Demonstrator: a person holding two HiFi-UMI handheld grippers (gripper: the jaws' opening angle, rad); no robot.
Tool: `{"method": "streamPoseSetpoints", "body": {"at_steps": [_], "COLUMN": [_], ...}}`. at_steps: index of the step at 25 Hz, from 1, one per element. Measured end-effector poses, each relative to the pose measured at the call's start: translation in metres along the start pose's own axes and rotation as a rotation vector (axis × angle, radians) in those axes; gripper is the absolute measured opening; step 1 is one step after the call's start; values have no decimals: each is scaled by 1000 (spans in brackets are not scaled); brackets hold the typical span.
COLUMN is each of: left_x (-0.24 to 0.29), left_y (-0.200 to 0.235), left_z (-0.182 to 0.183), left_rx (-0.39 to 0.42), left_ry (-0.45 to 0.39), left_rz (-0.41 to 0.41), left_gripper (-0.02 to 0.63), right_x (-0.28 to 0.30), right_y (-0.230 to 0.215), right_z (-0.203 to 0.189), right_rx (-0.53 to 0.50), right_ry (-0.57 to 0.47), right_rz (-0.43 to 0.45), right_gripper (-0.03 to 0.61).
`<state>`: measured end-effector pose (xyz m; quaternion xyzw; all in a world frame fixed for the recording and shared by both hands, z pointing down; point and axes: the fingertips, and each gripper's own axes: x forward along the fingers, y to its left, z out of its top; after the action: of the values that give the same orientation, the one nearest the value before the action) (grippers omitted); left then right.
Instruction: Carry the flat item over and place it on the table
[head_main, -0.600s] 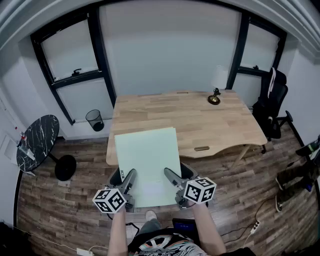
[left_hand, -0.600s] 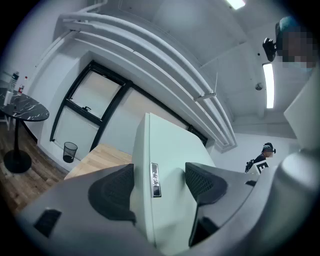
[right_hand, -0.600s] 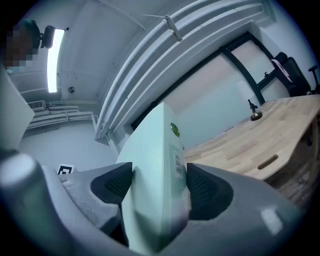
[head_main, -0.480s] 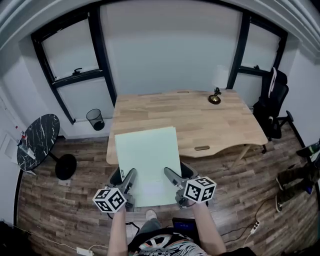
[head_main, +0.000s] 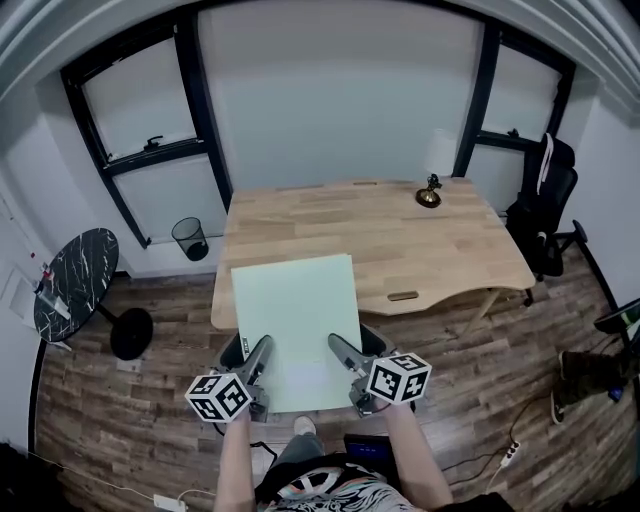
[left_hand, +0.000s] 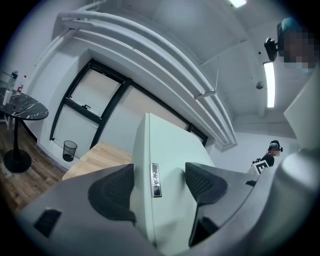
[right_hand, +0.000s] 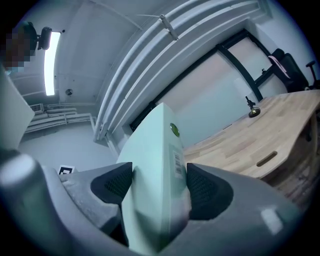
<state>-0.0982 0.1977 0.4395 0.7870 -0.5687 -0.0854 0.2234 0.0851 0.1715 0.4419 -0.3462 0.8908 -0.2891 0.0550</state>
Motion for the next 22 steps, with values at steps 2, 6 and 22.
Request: {"method": "streamPoseSetpoints", "body": {"at_steps": [2,6,22], "left_x": [4,19,201], "left_y": [3,14,116], "left_z": [-2,-2,46], "left_rx": [4,-2,-21], "left_ry": [7,7,53], "left_rz": [6,13,-1], "left_gripper": [313,313,313], "right_x": [4,19,186], "right_y": [-4,-15,-125], "right_z": [-2,1,63], "right_rx": [9,4,53], "right_ry": [3,9,24], "right_rz": [1,2,-29], "right_gripper": [325,325,325]}}
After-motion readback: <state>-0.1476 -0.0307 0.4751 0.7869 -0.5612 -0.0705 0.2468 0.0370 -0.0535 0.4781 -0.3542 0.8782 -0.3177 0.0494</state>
